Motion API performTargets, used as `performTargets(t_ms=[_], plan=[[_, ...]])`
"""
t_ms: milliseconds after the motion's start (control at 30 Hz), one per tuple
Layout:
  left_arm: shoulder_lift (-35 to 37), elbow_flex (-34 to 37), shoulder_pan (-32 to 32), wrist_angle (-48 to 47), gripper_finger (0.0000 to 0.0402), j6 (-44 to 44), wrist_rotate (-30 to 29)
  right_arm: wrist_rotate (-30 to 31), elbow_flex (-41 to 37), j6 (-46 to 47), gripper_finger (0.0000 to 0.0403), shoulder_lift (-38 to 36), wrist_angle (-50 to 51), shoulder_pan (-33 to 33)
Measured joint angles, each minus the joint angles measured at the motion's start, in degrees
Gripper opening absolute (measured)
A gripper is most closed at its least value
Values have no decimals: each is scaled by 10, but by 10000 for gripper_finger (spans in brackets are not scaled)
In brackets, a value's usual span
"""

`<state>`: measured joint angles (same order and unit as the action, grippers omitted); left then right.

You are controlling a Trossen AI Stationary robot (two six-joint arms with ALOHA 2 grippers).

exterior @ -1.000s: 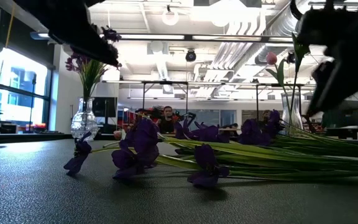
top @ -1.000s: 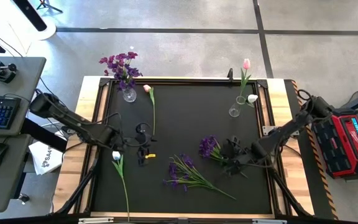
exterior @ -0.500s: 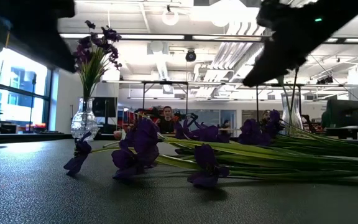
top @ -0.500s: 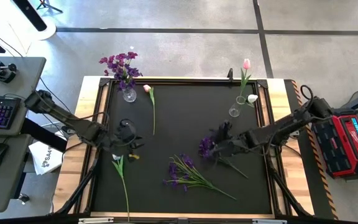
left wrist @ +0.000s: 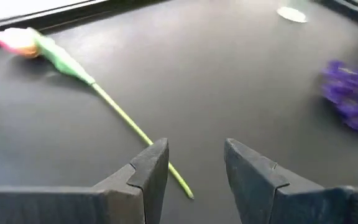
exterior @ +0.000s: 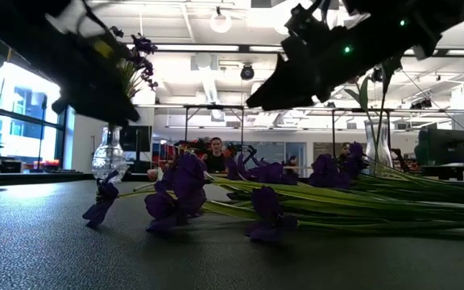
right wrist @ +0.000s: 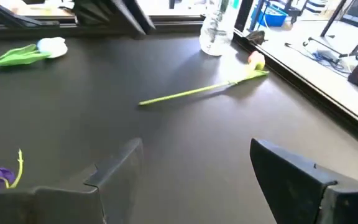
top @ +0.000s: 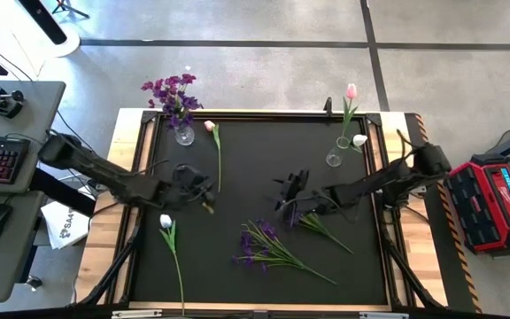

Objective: Sort flowers into vase by color
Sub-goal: Put the pink tulip into the right transparent vase

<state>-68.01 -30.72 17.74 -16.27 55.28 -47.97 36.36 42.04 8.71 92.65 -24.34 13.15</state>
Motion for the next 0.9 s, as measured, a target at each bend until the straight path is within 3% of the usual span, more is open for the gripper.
performTargets(t_ms=[200, 300, 500, 700, 900], plan=[[-94, -13, -102, 38, 142, 8, 92, -2, 0, -8, 281, 15, -17, 0], [-141, -14, -139, 98, 143, -29, 130, -2, 0, -27, 281, 14, -26, -1], [-212, -14, -191, 170, 143, -63, 125, -2, 0, -43, 281, 14, -41, -5], [-246, -14, -205, 167, 141, -65, 90, -2, 0, -42, 281, 14, -41, -4], [-270, -15, -209, 180, 95, -85, 116, -15, 0, -42, 281, 14, -41, -4]])
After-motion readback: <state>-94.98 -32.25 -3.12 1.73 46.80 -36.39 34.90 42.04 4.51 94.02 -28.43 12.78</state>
